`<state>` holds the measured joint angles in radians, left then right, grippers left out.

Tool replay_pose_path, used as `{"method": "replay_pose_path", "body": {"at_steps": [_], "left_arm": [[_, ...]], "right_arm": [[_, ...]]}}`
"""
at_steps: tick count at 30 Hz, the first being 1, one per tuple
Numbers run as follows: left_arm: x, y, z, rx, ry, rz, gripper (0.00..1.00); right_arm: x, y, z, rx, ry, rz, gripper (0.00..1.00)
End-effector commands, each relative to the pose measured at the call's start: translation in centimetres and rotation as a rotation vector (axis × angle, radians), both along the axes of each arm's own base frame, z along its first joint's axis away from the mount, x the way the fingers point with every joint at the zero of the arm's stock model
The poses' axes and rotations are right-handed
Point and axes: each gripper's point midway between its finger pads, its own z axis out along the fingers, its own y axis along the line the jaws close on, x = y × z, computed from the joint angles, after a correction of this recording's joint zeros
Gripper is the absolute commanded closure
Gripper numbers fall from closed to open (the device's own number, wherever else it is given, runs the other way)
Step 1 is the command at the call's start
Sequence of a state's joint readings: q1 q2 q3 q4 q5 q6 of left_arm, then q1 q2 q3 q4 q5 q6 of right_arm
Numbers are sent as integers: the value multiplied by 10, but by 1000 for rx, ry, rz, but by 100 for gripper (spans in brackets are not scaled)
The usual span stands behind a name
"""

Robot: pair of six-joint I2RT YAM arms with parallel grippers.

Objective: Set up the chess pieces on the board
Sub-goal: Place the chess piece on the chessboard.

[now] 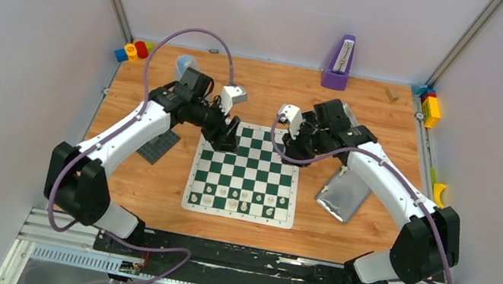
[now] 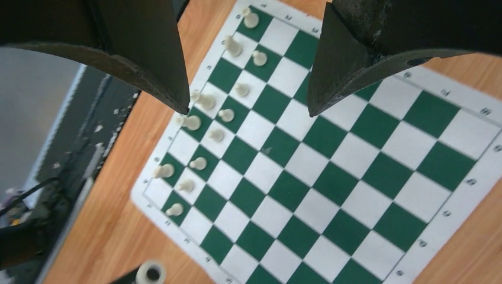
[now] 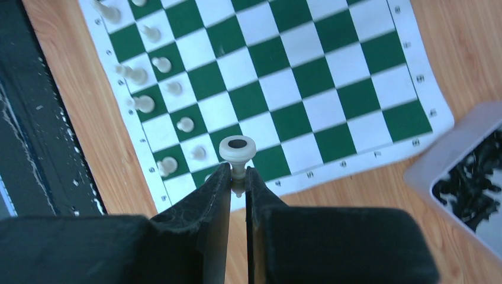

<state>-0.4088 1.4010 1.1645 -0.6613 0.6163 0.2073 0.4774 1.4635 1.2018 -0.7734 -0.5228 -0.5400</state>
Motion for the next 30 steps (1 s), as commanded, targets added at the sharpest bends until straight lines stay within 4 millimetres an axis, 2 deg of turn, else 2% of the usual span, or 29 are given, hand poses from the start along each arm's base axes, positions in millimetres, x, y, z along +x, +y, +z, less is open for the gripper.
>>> {"method": "replay_pose_path", "body": {"at_steps": [1,2,3,6,10,13,18,30], "left_arm": [[-2,-35,37,-214,189,-37,20],[-3,-41,47,-249,217,-48,20],[-1,-44,44,-257,254,-45,20],[3,-56,57,-323,342,-33,20],[13,-67,63,-378,419,-6,19],[18,-73,60,-396,470,2,20],[25,-81,54,-421,539,9,26],[24,-94,50,-459,623,-14,41]], "right_arm": [[10,48,44,186,-101,47,99],[11,52,47,196,-107,46,99],[12,55,50,206,-116,46,99],[15,62,55,220,-134,37,98],[16,67,59,234,-144,26,98],[15,69,63,242,-146,24,98],[13,70,67,254,-157,24,98],[18,70,65,243,-159,-3,99]]}}
